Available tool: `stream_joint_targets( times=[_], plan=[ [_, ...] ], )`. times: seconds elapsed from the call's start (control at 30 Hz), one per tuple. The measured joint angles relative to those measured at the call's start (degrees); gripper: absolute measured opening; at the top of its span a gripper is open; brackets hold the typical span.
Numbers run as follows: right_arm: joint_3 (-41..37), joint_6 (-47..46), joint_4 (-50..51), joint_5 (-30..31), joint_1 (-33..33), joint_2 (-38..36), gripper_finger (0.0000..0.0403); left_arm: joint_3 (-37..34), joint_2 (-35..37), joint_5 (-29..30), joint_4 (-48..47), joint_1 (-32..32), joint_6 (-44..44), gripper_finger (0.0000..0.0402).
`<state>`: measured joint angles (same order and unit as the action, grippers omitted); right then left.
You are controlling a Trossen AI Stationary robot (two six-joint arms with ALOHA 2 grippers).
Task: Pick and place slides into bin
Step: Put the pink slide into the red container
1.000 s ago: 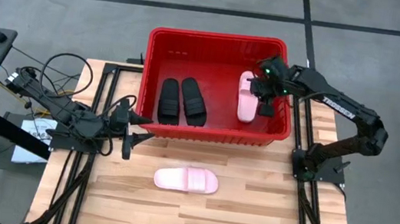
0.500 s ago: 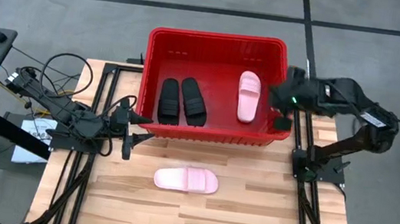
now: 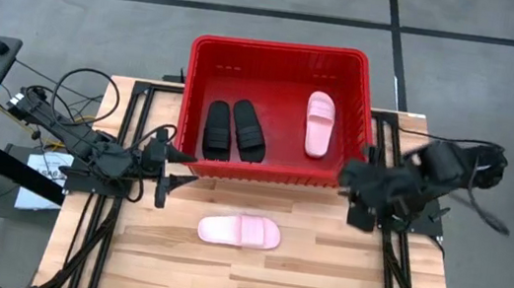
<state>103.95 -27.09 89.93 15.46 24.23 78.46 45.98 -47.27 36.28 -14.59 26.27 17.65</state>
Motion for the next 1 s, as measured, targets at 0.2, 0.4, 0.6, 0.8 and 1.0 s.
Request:
stream_joint_targets(
  times=[0.2, 0.4, 0.6, 0.8, 1.0],
  plan=[
    [-1.12, -8.86, 0.01, 2.34, 6.84, 5.15, 0.0075, 0.00, 0.00, -0.07, -0.09, 0.01, 0.05, 0.0215],
    [-1.12, -13.65, -0.38, 3.91, 10.61, 10.98, 0.0075, 0.00, 0.02, -7.40, -2.39, -0.01, -2.19, 0.0215],
    [-1.12, -17.63, -0.35, 2.54, 13.48, 15.83, 0.0075, -0.02, -1.56, -18.65, -12.33, 0.49, -3.94, 0.0215],
    [-1.12, -21.54, -0.19, 0.87, 15.83, 19.51, 0.0075, -0.02, -6.40, -21.49, -18.48, 3.68, -12.98, 0.0215],
    [-1.10, -24.60, -0.04, -1.89, 17.52, 21.93, 0.0075, -0.02, -13.03, -18.69, -19.12, 7.79, -30.51, 0.0215]
  ],
)
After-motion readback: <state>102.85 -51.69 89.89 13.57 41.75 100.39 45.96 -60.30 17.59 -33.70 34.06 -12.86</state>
